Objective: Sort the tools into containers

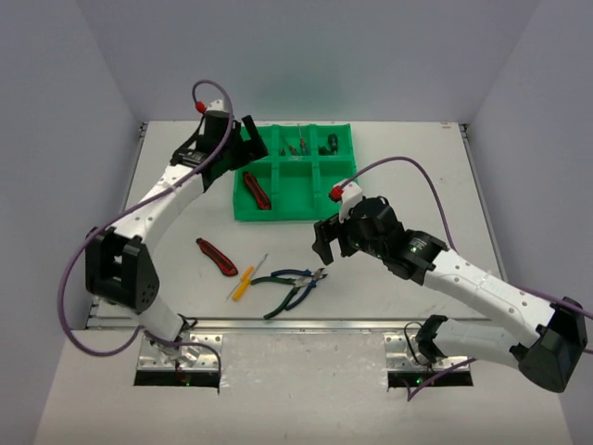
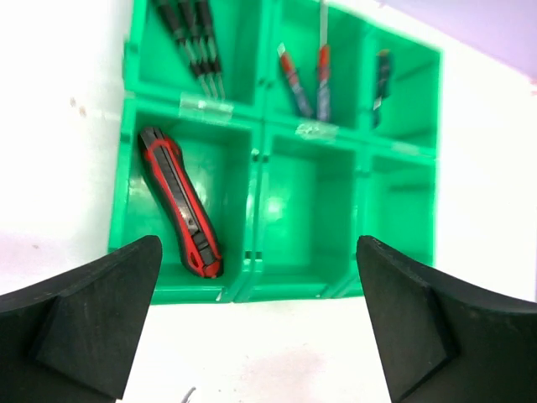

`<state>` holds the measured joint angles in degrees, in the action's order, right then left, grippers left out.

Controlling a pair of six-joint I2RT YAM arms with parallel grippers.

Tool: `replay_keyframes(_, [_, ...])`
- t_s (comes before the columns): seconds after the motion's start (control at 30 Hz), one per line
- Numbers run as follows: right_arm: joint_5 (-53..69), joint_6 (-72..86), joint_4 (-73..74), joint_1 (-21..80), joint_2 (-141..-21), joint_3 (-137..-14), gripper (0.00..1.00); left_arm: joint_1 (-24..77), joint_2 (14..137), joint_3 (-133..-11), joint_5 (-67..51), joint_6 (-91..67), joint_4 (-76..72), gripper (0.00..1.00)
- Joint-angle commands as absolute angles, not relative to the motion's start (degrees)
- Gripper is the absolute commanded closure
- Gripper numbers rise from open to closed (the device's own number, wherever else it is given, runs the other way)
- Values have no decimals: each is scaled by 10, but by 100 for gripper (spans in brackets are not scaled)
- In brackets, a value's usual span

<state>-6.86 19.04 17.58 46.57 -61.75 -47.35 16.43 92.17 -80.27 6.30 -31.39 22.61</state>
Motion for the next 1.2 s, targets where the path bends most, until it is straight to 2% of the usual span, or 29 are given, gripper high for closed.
replay_keyframes(0.0, [0, 192, 128, 464, -662, -510, 1, 166, 776, -796, 126, -291, 257, 0])
replay_keyframes(0.13, [58, 226, 106, 481, -748, -552, 1, 166, 622, -727, 211, -272, 291, 0])
replay_keyframes(0.23, [49, 230, 106, 519, -822, -597, 1, 166, 527, -655, 235, -257, 297, 0])
replay_keyframes(0.3, [40, 232, 114, 553, -901, -672, 1, 166, 413, -612, 245, -227, 305, 0])
replay_keyframes(0.47, [-18, 200, 172, 618, -1109, -860, 2, 167, 271, -559, 274, -213, 334, 0])
replay_keyframes(0.7, [-87, 144, 279, 652, -1345, -1098, 8, 167, 208, -465, 277, -229, 337, 0])
replay_keyframes(0.83, [-88, 149, 280, 654, -1382, -1128, 12, 166, 212, -472, 270, -228, 339, 0])
replay_keyframes(0.9, [-97, 151, 275, 654, -1397, -1132, 17, 166, 211, -467, 258, -225, 336, 0])
replay_keyframes(0.93, [-93, 150, 272, 654, -1402, -1133, 25, 166, 210, -467, 257, -225, 336, 0])
replay_keyframes(0.97, [-92, 150, 271, 654, -1403, -1133, 26, 166, 209, -467, 257, -225, 335, 0])
replay_keyframes(1.07, [-83, 156, 269, 654, -1413, -1133, 53, 166, 202, -463, 249, -223, 329, 0])
replay_keyframes(1.17, [-78, 164, 268, 654, -1416, -1132, 70, 166, 200, -462, 252, -224, 330, 0])
